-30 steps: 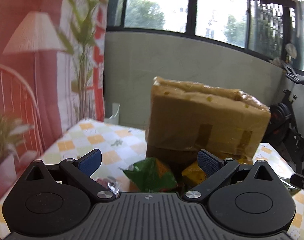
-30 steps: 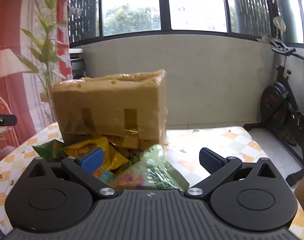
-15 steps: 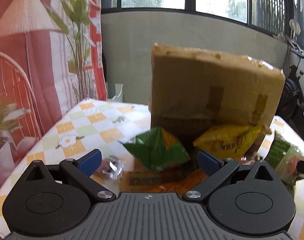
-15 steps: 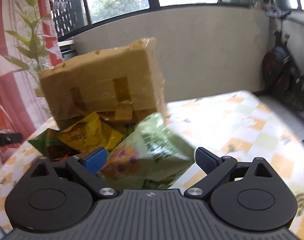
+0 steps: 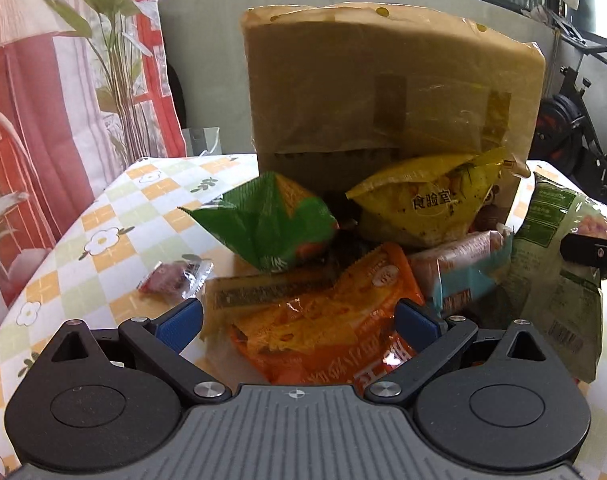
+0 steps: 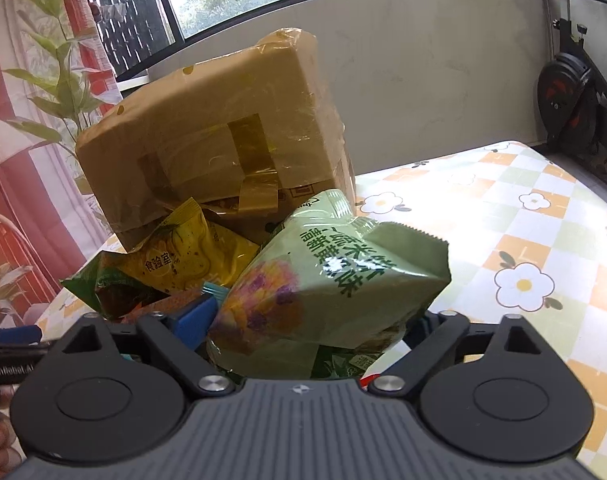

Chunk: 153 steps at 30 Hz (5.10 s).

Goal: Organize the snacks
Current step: 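Close the left gripper on the orange chip bag while the right gripper grasps the pale green bag, then lift both held bags and carry them over the cardboard box, then open both grippers to drop the bags into the box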

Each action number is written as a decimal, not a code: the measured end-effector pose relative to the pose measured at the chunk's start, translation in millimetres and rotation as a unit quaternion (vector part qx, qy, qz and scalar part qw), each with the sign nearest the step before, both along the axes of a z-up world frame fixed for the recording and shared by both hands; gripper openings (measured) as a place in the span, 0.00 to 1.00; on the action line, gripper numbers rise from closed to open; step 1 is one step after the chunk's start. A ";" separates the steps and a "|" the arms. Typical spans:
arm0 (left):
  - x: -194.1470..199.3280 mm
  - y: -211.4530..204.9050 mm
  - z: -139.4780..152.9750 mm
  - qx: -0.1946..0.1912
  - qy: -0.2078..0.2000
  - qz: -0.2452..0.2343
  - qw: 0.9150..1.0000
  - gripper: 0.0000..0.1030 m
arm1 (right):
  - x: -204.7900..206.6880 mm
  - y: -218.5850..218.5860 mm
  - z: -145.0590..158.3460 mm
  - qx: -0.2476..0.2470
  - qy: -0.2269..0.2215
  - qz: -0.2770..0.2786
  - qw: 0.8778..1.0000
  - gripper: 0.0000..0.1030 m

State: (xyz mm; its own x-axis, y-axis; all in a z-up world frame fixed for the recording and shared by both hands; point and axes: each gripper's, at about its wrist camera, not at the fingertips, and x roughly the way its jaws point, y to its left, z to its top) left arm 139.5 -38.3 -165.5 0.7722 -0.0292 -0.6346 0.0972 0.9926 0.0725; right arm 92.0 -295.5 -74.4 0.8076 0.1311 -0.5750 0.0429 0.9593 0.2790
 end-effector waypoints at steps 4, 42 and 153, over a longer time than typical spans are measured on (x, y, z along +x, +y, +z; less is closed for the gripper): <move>-1.9 7.1 -0.7 -0.033 0.013 0.011 0.999 0.99 | -1.7 -1.2 -0.9 0.001 -0.002 0.000 1.000 0.86; -10.2 27.0 2.3 -0.119 0.020 -0.019 0.993 0.64 | -15.8 7.4 13.4 -0.022 -0.032 -0.001 0.999 0.74; 164.5 -8.9 187.6 -0.088 -0.145 -0.052 0.984 0.81 | 157.5 24.9 138.1 -0.074 -0.153 0.086 0.982 0.92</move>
